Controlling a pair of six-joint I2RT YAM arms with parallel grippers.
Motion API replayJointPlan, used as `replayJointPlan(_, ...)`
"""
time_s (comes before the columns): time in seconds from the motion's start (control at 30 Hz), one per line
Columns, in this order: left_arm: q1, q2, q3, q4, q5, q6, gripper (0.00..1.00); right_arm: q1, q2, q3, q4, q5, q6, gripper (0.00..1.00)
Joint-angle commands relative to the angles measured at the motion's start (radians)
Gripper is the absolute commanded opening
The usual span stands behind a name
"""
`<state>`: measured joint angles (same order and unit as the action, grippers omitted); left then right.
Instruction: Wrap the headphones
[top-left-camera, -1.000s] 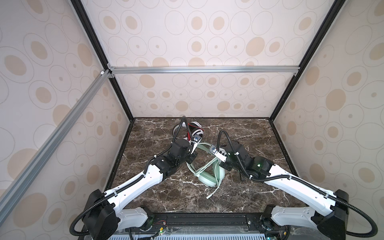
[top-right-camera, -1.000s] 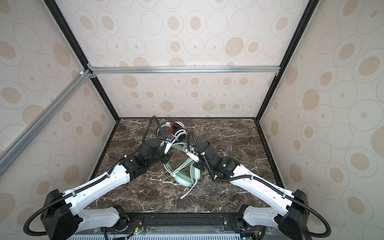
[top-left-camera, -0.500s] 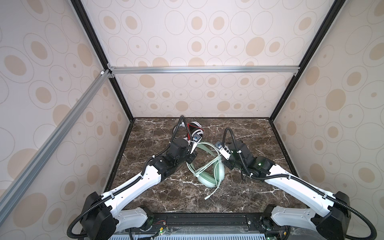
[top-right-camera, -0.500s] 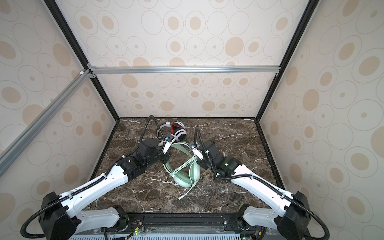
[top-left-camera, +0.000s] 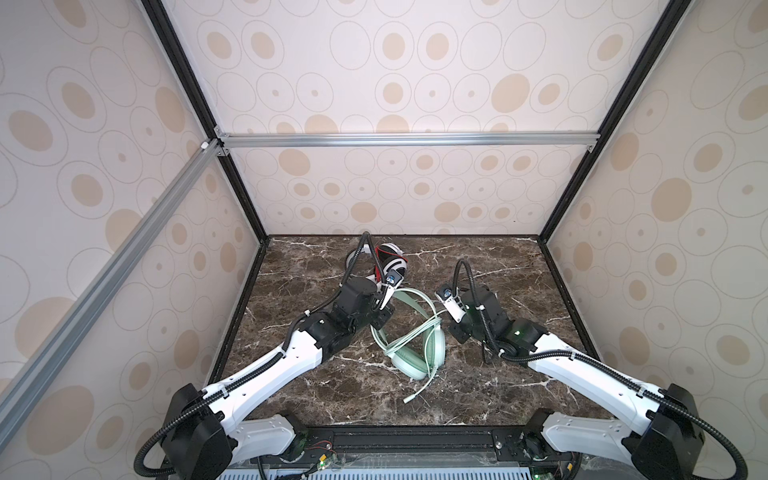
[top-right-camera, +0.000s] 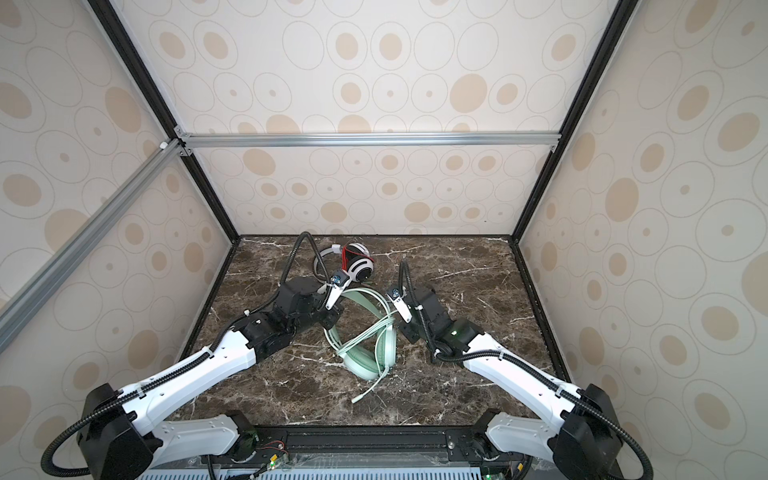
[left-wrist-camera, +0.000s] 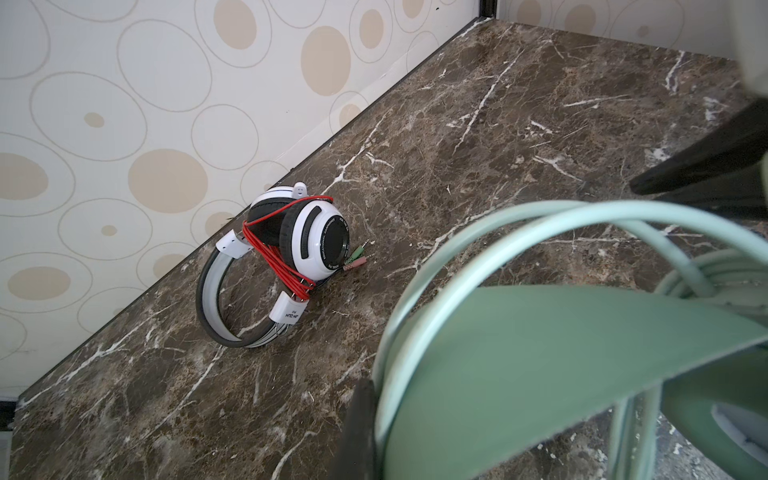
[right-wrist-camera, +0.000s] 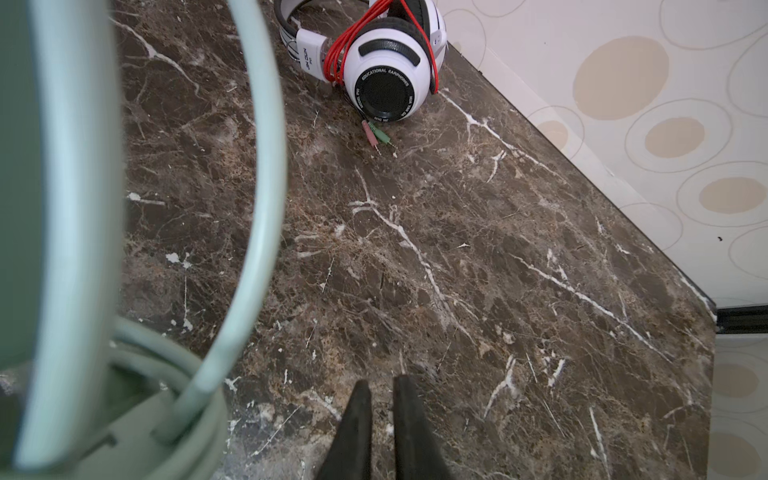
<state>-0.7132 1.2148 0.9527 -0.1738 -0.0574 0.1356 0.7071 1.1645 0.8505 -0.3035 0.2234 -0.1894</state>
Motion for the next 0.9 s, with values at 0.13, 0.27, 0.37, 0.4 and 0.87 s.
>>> replayJointPlan(0.13,0.008,0.072,0.141,0.011,0.003,-0.034,0.0,-0.039,-0.023,-0.057,0.087,-0.052,0.088,0.24)
replayJointPlan(0.27,0.009,0.106,0.173,-0.009,-0.015,-0.037,0.0,-0.119,-0.04,-0.085,0.112,-0.148,0.177,0.36)
replayJointPlan(0.37,0.011,0.116,0.183,-0.013,-0.008,-0.045,0.0,-0.182,-0.058,-0.117,0.143,-0.209,0.236,0.46)
replayJointPlan(0.4,0.013,0.122,0.187,-0.019,-0.006,-0.048,0.0,-0.203,-0.062,-0.126,0.149,-0.227,0.254,0.49)
replayJointPlan(0.87,0.047,0.316,0.291,-0.07,-0.003,-0.225,0.0,-0.375,-0.013,-0.131,0.115,-0.261,0.355,0.79)
